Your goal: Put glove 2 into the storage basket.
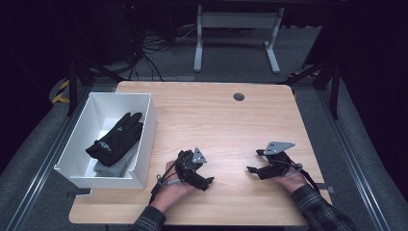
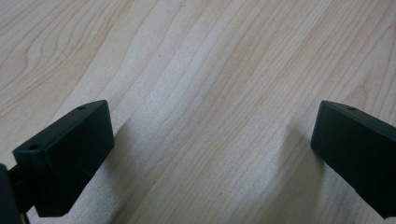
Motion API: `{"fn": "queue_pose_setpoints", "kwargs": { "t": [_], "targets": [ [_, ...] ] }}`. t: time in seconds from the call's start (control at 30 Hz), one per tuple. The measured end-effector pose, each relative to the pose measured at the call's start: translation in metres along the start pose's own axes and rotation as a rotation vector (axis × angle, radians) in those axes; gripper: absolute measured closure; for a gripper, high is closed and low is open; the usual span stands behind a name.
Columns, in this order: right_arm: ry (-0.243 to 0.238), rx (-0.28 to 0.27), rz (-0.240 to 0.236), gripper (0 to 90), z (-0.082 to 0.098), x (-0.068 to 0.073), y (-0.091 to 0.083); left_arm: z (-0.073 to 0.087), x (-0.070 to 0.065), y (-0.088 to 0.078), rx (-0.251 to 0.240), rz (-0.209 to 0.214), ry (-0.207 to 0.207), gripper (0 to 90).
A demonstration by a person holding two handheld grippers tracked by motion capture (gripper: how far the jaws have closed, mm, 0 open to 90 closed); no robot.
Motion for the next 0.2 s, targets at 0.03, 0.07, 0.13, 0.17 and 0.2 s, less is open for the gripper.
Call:
{"fn": "queue_pose_setpoints", "kwargs": {
  "t": [0.03,0.07,0.13,0.17,0.2],
  "targets": [
    [0.000,0.000,0.000,19.9,0.0000,0.0000,0.0000,-0.0001,-0.0004,0.0001,-0.001,0.003,0.002,0.3],
    [0.000,0.000,0.000,19.8,0.0000,0.0000,0.0000,-0.0001,-0.0004,0.0001,-0.001,0.003,0.002,0.3],
    [-0.003,0.001,0.000,19.4,0.0001,0.0000,0.0000,0.0001,-0.0008,0.0000,0.000,0.004,0.001,0.3],
    [-0.003,0.001,0.000,19.4,0.0001,0.0000,0.0000,0.0001,-0.0008,0.0000,0.000,0.004,0.001,0.3],
    [-0.004,0.001,-0.002,19.2,0.0001,0.0002,0.0001,0.0002,-0.0008,-0.0001,0.001,0.004,0.001,0.3]
  ]
}}
Point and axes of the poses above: each handheld gripper's, and its own axes: y roughly forward along the jaws, z roughly out of its underside, x roughly to its left, the point moved 9 cm from there along y, roughly forward along the jaws, and after that the axes turned 1 degree about z, right-handed, at the moved point
